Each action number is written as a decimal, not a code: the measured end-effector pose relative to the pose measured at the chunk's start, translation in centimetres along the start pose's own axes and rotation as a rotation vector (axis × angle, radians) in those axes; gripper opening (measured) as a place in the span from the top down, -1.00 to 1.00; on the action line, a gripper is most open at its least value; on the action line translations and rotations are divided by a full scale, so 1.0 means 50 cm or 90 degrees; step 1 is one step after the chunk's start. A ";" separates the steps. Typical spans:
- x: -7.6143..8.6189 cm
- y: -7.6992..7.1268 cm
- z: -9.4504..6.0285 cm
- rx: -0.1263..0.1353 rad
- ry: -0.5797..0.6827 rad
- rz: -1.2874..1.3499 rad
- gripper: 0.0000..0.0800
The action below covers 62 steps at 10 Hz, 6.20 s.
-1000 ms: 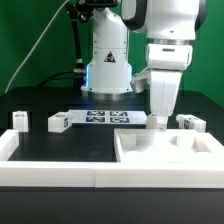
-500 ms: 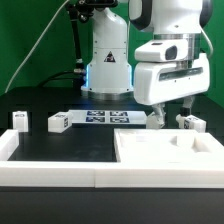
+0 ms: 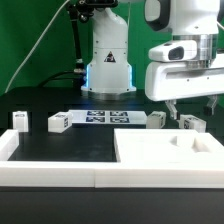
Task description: Assemble one leg
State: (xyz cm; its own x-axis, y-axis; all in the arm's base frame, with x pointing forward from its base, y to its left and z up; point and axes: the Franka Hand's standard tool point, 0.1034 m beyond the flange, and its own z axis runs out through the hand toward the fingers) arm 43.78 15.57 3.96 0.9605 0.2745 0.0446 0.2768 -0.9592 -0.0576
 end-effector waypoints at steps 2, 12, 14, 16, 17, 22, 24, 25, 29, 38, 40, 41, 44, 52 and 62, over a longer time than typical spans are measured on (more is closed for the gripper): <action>-0.006 -0.002 0.001 0.000 -0.015 0.001 -0.62; -0.050 -0.046 0.031 -0.009 -0.536 -0.011 -0.62; -0.042 -0.042 0.061 -0.010 -0.545 -0.007 -0.62; -0.043 -0.039 0.065 -0.025 -0.542 0.032 -0.62; -0.043 -0.040 0.066 -0.028 -0.541 0.038 -0.62; -0.044 -0.041 0.069 -0.029 -0.538 0.040 0.29; -0.044 -0.041 0.069 -0.029 -0.538 0.040 0.27; -0.044 -0.041 0.069 -0.029 -0.538 0.040 0.27; -0.023 -0.018 -0.033 -0.027 -0.547 0.039 0.27; 0.079 0.056 -0.175 -0.025 -0.252 0.029 0.27; 0.077 0.052 -0.165 -0.027 -0.155 0.026 0.27; 0.092 0.052 -0.167 -0.027 -0.083 0.024 0.27; 0.137 0.072 -0.167 -0.028 0.108 -0.019 0.27; 0.234 0.114 -0.166 -0.048 0.311 -0.065 0.27; 0.336 0.160 -0.129 -0.065 0.325 -0.104 0.27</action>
Offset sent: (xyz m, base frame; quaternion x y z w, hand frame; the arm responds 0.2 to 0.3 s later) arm 0.0000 0.0000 0.0000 0.0000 -0.2377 0.0000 0.9713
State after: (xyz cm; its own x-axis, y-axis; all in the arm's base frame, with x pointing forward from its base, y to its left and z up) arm 61.94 12.09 10.66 0.7631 0.3767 0.5252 0.3924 -0.9157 0.0867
